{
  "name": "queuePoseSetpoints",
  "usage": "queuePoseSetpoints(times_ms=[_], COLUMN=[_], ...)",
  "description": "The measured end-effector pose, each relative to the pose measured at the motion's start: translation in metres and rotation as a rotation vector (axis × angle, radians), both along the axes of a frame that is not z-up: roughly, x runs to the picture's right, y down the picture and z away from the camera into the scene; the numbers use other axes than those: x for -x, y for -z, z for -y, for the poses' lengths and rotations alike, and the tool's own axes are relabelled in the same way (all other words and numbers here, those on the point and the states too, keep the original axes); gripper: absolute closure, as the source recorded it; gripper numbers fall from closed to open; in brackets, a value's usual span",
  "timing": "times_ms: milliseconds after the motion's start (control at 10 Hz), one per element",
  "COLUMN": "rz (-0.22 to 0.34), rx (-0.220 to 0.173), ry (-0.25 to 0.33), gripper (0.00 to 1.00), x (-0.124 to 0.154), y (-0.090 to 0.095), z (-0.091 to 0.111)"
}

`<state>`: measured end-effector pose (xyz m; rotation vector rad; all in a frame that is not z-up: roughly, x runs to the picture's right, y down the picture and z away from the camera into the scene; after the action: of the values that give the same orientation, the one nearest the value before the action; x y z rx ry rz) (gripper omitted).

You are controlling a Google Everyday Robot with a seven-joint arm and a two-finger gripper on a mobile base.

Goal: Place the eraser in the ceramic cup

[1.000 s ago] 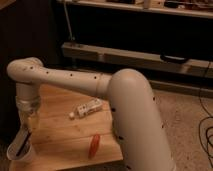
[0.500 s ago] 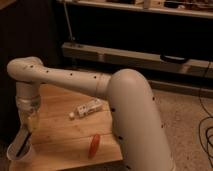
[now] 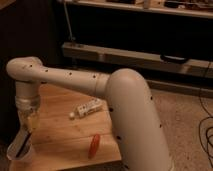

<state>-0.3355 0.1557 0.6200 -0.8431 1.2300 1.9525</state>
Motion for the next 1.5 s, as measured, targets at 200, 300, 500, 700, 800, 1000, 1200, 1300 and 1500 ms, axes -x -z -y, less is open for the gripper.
queuePoseSetpoints(times_ms=[200,300,500,700,800,1000,1200,1300,1500], rz=[0.003,0.014,0.033,0.026,0.021,-0.006,-0.026,-0.04,-0.06], rx=[0.003,-0.009,-0.037,-0.069,-0.073,-0.071,-0.065,-0.069,-0.079], ry=[0.005,0.028,0.064,0.079,0.075,0.048,0.017,-0.006,-0.027], gripper=[0.91,0.91,0.99,1.0,1.0,1.0,1.0,1.0,1.0], x=[0.001,0.004,0.017,0.024,0.025,0.019,0.014,0.009,0.006], y=[0.0,0.002,0.011,0.018,0.017,0.008,-0.003,-0.011,-0.019], z=[-0.001,0.003,-0.002,-0.005,-0.007,-0.005,0.0,0.006,0.011])
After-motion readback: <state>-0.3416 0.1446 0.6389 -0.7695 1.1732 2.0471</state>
